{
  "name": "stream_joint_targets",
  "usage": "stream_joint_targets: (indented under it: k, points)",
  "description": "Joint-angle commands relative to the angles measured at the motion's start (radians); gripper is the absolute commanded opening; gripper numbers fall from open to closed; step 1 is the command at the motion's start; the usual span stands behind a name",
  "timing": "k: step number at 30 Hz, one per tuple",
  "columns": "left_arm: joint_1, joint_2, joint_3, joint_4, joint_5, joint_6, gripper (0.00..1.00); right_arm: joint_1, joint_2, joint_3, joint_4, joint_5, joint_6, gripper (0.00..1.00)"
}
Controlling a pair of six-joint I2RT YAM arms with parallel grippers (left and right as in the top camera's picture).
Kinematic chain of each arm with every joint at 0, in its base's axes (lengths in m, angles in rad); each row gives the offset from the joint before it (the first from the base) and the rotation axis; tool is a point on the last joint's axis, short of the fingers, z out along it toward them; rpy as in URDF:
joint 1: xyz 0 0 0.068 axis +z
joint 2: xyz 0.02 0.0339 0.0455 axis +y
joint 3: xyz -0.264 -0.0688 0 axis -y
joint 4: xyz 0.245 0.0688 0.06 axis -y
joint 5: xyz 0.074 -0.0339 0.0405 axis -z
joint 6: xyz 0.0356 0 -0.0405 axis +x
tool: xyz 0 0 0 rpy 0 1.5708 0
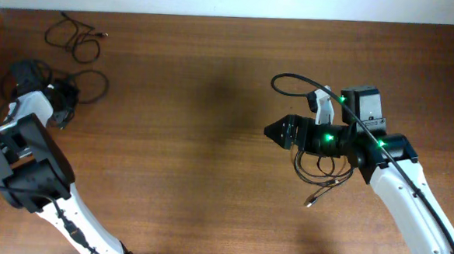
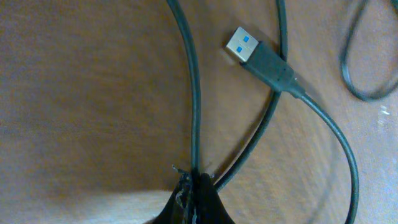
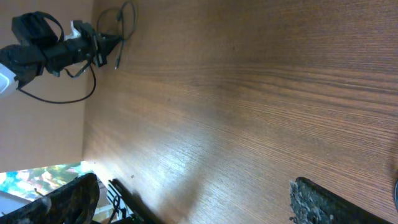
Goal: Untangle cables
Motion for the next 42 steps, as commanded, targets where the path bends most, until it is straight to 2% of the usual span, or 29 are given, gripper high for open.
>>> stream_joint_targets:
  k: [1, 4, 9, 12, 15, 22, 28, 34, 35, 37, 38, 39, 40, 42]
  points:
    - [-0.035, 0.094, -0.020, 0.005, 0.038, -0.002, 0.00, 0.006, 0.003, 0.004, -0.001, 0.008, -0.002, 0.99]
    - [-0.035, 0.094, -0.019, 0.066, 0.039, -0.003, 0.00, 0.006, 0.003, 0.004, 0.000, 0.008, -0.003, 0.99]
    - [-0.032, 0.094, -0.018, 0.076, -0.002, -0.004, 0.00, 0.006, 0.003, 0.004, 0.000, 0.008, -0.003, 0.99]
    - [-0.027, 0.093, -0.018, 0.020, -0.111, -0.115, 0.00, 0.006, 0.003, 0.004, 0.000, 0.008, -0.003, 0.99]
    - [-0.005, 0.093, -0.018, -0.033, -0.145, -0.224, 0.00, 0.006, 0.003, 0.004, -0.001, 0.008, -0.003, 0.98]
    - [0.070, 0.093, -0.018, -0.081, -0.201, -0.216, 0.00, 0.006, 0.003, 0.004, 0.000, 0.008, -0.003, 0.98]
    - [0.121, 0.092, -0.014, -0.089, -0.237, -0.058, 0.00, 0.006, 0.003, 0.004, 0.001, 0.008, -0.003, 0.98]
    - [0.128, 0.055, -0.003, -0.092, -0.237, -0.048, 0.00, 0.006, 0.003, 0.004, 0.000, 0.008, -0.003, 0.98]
    - [0.128, 0.043, -0.002, -0.093, -0.237, -0.048, 0.09, 0.006, 0.003, 0.004, 0.001, 0.008, -0.003, 0.98]
    - [0.126, 0.015, 0.000, -0.089, -0.237, -0.047, 0.40, 0.006, 0.003, 0.004, 0.001, 0.008, -0.003, 0.99]
    - [0.126, 0.003, 0.002, -0.089, -0.237, -0.047, 0.61, 0.006, 0.003, 0.004, 0.001, 0.008, -0.003, 0.98]
    - [0.126, -0.013, 0.004, -0.089, -0.237, -0.047, 0.73, 0.006, 0.003, 0.004, 0.001, 0.008, -0.003, 0.98]
    - [0.126, -0.033, 0.004, -0.089, -0.234, -0.047, 0.78, 0.006, 0.003, 0.004, 0.001, 0.008, -0.003, 0.99]
    - [0.125, -0.064, 0.004, -0.084, -0.220, -0.047, 0.80, 0.006, 0.003, 0.004, 0.002, 0.008, -0.003, 0.98]
